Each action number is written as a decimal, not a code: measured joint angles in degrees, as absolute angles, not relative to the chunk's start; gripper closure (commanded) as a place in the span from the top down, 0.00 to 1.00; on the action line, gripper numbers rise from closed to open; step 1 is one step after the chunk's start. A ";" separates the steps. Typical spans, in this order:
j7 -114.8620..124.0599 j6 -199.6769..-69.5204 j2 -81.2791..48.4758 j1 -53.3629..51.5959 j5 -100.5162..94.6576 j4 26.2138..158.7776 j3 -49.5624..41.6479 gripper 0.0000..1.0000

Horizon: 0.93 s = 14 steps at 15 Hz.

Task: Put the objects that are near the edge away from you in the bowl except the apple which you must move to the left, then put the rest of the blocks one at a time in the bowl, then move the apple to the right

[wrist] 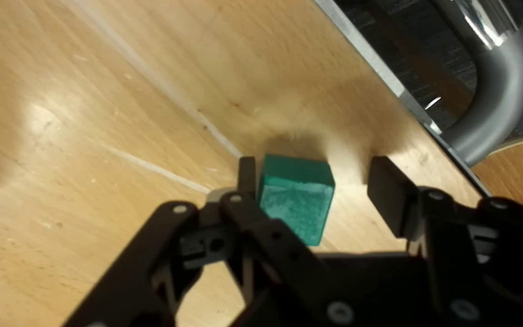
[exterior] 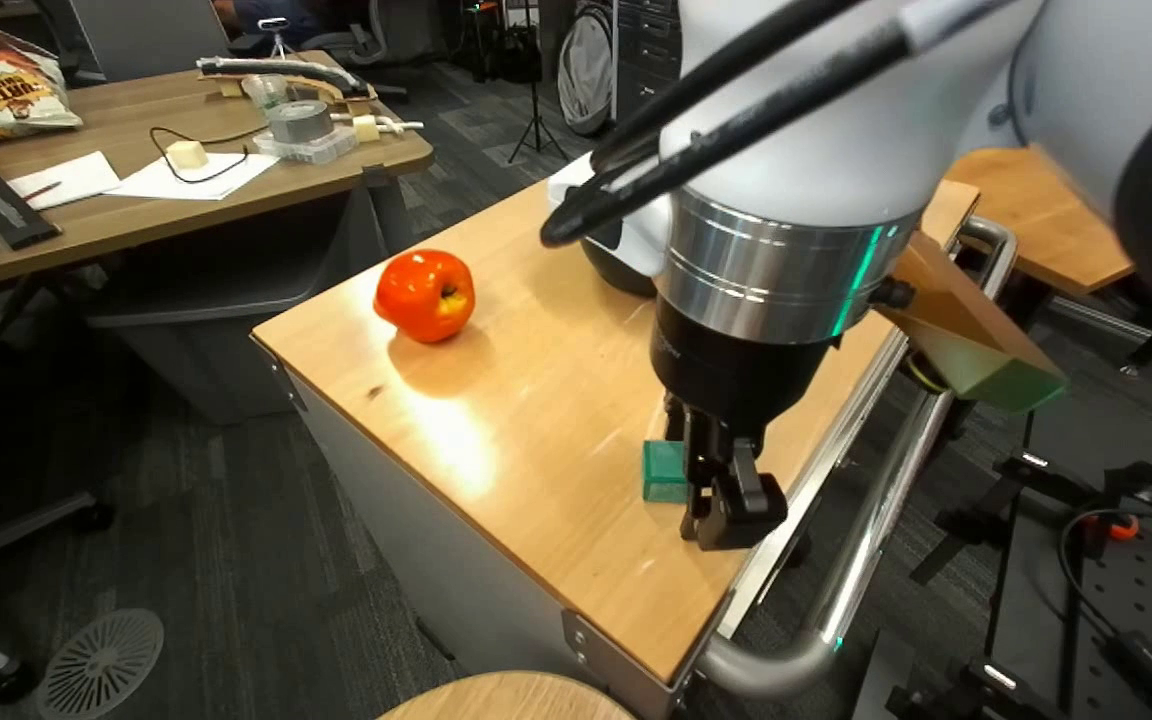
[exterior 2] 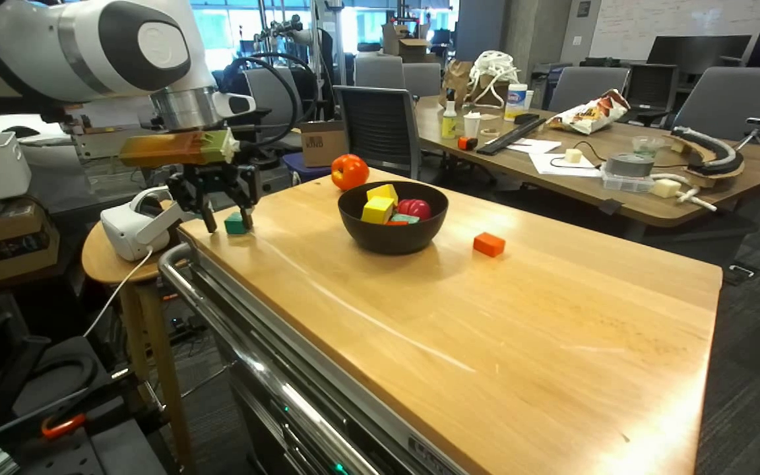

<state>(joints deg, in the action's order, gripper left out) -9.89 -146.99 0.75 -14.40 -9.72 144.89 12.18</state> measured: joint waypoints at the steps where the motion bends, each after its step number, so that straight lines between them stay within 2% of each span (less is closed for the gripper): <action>1: -8.96 -147.46 0.64 -14.38 -10.80 144.94 12.18 0.26; 3: -7.04 -148.09 0.55 -14.34 -12.70 144.96 12.18 0.14; 4: -6.03 -148.43 0.55 -14.33 -13.40 144.96 12.18 0.19; 9: -0.96 -150.98 2.28 -12.87 -18.73 144.83 11.39 0.19; 14: -0.06 -150.30 14.39 -5.82 -25.65 144.88 8.12 0.19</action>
